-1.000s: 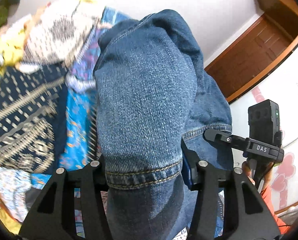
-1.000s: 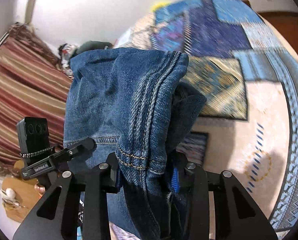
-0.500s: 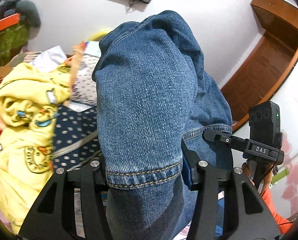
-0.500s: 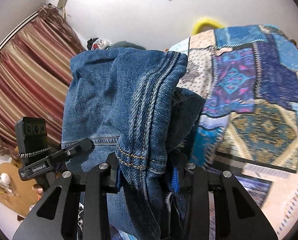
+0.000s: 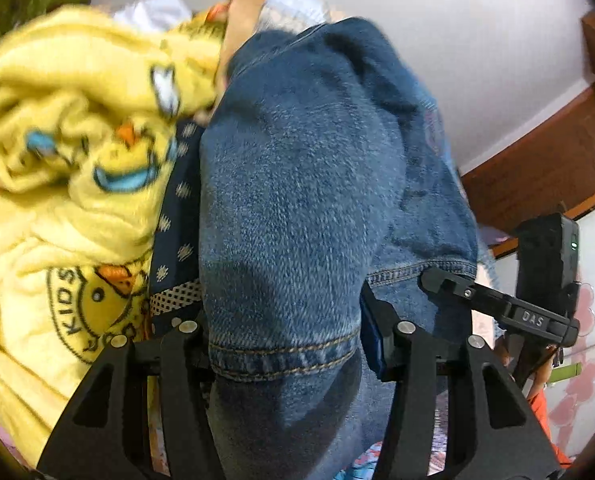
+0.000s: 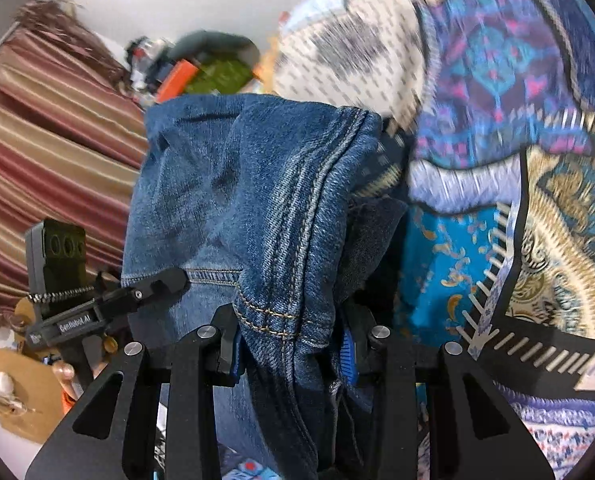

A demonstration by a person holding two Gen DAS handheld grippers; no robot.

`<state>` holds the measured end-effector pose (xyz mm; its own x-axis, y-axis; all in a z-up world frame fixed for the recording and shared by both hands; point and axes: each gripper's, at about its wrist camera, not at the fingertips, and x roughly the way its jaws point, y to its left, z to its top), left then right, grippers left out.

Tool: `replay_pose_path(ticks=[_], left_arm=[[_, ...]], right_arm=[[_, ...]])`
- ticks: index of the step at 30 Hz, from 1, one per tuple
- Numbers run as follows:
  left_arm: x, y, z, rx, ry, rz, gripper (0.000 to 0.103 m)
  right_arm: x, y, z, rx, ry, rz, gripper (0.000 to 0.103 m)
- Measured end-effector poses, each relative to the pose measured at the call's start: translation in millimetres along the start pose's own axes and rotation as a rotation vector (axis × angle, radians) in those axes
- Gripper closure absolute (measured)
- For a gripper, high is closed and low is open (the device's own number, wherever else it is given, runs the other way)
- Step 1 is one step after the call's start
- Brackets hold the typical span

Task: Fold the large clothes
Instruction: 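Grasp the jacket bundle with both grippers and lift it, then lower the jacket bundle onto the quilt and open both grippers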

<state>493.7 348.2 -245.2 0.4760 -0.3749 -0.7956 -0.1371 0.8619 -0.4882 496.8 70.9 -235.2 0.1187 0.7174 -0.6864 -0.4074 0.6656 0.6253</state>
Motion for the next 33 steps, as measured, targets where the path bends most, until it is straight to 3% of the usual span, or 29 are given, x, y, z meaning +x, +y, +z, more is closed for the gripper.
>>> replay_pose_path(ticks=[4, 7, 9, 12, 15, 17, 22, 26, 33], left_arm=[[21.5, 18.8, 0.2, -0.038, -0.019, 0.042, 0.031], [24.2, 18.6, -3.3, -0.030, -0.029, 0.102, 0.024], [19.7, 10.0, -10.5, -0.004, -0.047, 0.167, 0.019], [8.1, -7.7, -24.3, 0.051, -0.062, 0.272, 0.018], [-5.3, -25.9, -37.3, 0.113, -0.087, 0.317, 0.014], [-14.4, -38.4, -47.7, 0.167, -0.101, 0.349, 0.011], [-15.4, -51.7, -67.5, 0.257, -0.092, 0.452, 0.007], [-9.1, -47.2, -83.2, 0.249, -0.064, 0.464, 0.004], [-27.3, -38.1, -117.7, 0.166, -0.054, 0.439, 0.004]], right_arm=[[8.9, -10.4, -0.8, -0.027, -0.002, -0.049, 0.069], [1.5, -2.1, -4.2, -0.063, 0.001, -0.123, 0.059], [-0.1, 2.1, -8.0, -0.112, 0.004, -0.185, 0.058], [-6.6, 9.3, -17.0, -0.150, -0.005, -0.253, 0.052], [-11.0, 17.2, -21.3, -0.188, -0.011, -0.266, 0.047], [-15.4, 26.0, -28.3, -0.229, -0.030, -0.281, 0.025], [-5.3, 31.2, -51.2, -0.341, -0.014, -0.388, 0.024], [-2.9, 10.2, -70.3, -0.289, 0.048, -0.363, 0.024], [-35.4, -0.3, -90.2, -0.268, 0.038, -0.378, 0.024]])
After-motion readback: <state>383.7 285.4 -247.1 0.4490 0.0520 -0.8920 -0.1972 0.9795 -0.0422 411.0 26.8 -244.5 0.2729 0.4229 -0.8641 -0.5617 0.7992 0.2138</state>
